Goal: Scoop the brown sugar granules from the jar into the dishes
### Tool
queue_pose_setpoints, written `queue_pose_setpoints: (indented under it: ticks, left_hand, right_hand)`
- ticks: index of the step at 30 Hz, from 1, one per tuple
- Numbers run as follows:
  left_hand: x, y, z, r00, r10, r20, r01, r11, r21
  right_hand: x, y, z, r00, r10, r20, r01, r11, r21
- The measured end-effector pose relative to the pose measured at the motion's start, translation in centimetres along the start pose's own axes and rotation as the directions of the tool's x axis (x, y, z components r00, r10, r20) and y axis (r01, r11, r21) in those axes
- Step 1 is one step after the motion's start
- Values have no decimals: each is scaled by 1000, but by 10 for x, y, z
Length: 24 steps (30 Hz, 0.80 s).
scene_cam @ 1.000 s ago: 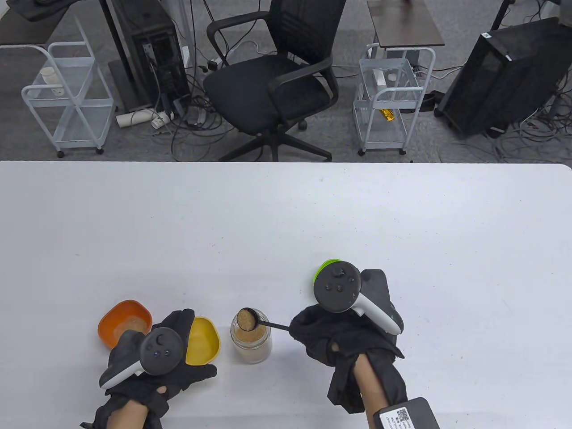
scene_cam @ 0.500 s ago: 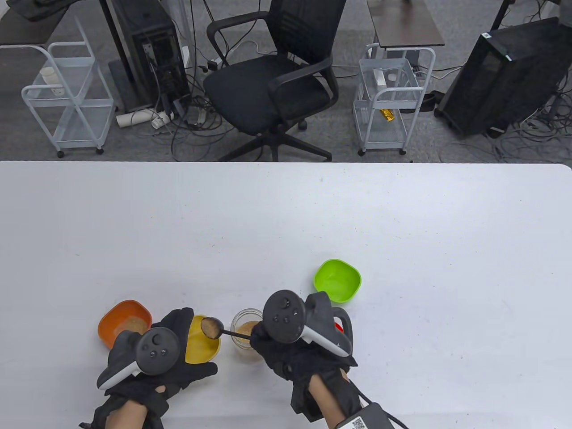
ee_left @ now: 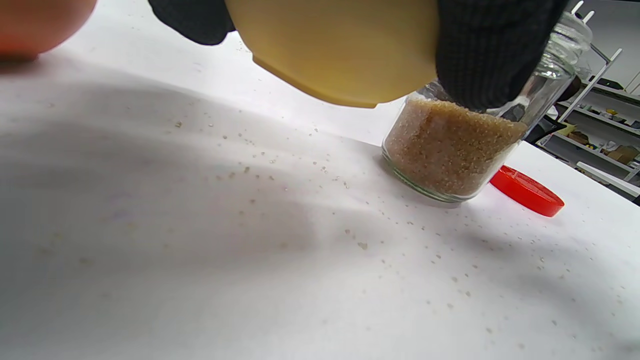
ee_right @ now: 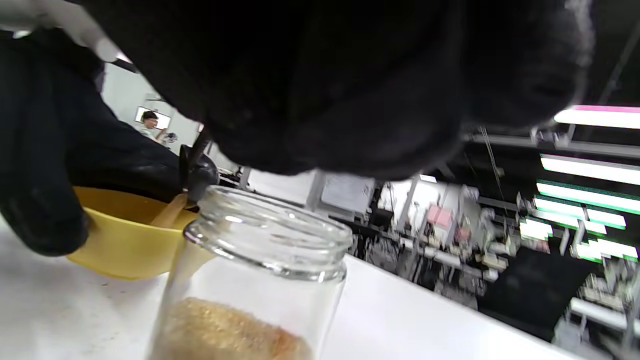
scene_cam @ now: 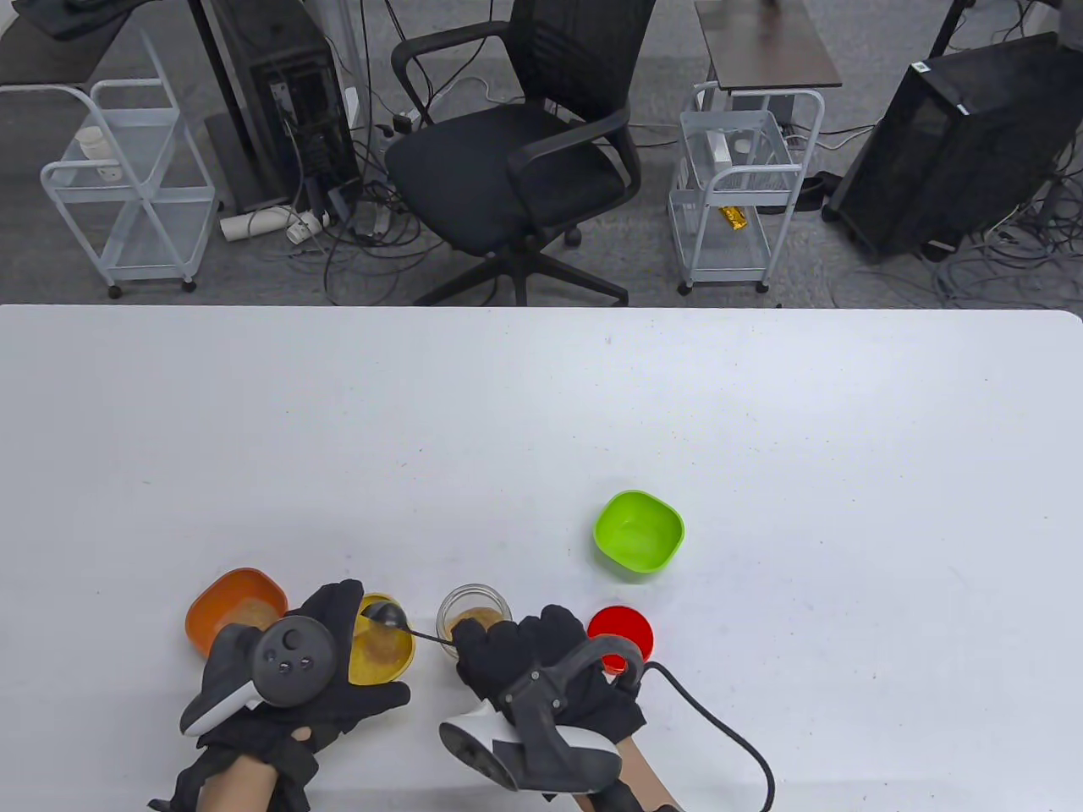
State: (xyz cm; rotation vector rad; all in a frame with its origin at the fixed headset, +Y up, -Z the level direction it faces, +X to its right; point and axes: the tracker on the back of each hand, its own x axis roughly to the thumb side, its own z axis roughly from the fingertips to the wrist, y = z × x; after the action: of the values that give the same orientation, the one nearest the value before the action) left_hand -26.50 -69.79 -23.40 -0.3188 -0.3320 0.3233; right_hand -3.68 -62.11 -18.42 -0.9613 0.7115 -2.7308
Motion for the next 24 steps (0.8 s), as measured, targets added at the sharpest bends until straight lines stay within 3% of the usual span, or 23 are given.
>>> queue_pose_setpoints:
  ticks: [4,10,14,16,19,24]
  left_hand:
    - [-2,1,0,1000,18,-4,-18,1000,4]
    - [-3,0,0,1000,17,-8,-17,1000,1]
    - [-2,0,0,1000,10,-9,-10,1000,-6]
    - [-1,-1,-1,1000,9,-11,-9,1000,-11]
    - [-2,-2,-2,1000,3,-17,-3,1000,-20]
    - [-1,-2,-1,1000,-2,-24,1,1000,-20]
  right_hand:
    - [3,3,6,998,56,40,-55,998,-29]
    - [-22,7,13,976,-162,-146,157,987,-40]
    - [-42,8,19,880,-362,-306,354,932,-85]
    - [-48,9,27,797,-478,-369,460,876,-142]
    - [-54,14,39,725,-546,-420,522,833,-183]
    - [-62,29,55,668,-577,-470,559,806,-196]
